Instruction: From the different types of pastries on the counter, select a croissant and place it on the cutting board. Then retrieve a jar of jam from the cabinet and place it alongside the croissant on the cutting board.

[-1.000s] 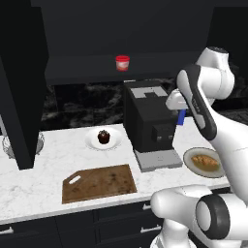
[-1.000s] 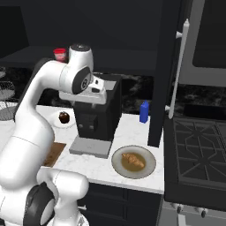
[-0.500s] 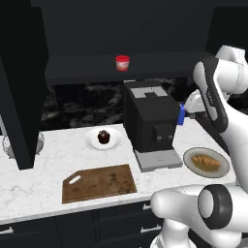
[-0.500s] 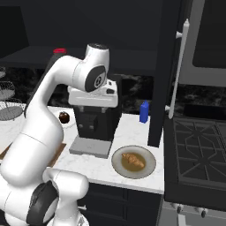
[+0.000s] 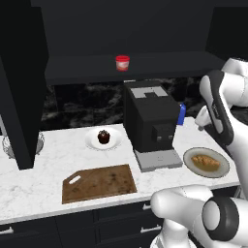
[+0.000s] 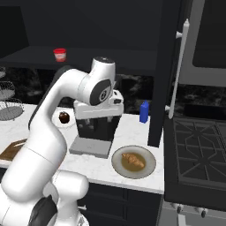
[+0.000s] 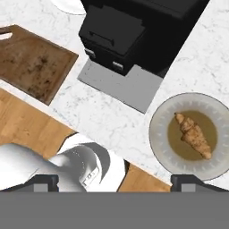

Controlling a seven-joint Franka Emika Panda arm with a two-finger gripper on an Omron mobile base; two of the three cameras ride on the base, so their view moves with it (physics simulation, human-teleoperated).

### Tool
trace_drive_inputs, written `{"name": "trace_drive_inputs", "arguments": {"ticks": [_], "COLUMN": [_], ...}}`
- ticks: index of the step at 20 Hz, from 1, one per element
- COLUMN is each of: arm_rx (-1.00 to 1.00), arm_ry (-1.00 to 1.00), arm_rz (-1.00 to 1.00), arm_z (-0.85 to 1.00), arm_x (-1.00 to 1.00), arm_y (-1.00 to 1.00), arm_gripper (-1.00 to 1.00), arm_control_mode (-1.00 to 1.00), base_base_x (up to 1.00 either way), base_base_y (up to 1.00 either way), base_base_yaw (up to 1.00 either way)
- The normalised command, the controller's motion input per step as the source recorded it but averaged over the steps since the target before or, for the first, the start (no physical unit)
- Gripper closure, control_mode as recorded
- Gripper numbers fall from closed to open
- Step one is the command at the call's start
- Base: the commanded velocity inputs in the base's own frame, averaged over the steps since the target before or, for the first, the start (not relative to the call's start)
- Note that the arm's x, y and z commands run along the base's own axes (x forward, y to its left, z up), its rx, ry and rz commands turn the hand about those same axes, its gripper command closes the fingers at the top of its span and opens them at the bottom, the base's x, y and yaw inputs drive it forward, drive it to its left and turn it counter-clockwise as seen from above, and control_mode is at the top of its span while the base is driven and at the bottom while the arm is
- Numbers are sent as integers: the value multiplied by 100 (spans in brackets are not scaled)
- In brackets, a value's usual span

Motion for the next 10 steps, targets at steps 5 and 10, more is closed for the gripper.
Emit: {"name": "trace_drive_inputs", "arguments": {"ticks": [5,10], "arm_rx": [0,0], "arm_ry": [-10,-1], "arm_rz": [27,15], "arm_z": [-25,-43], "arm_x": [-43,-3], "arm_y": [-29,-19], "arm_gripper": [-100,-100], "arm_control_mode": [-100,-100], "base_base_x": [0,0], "base_base_y": [0,0], "base_base_yaw": [0,0]}}
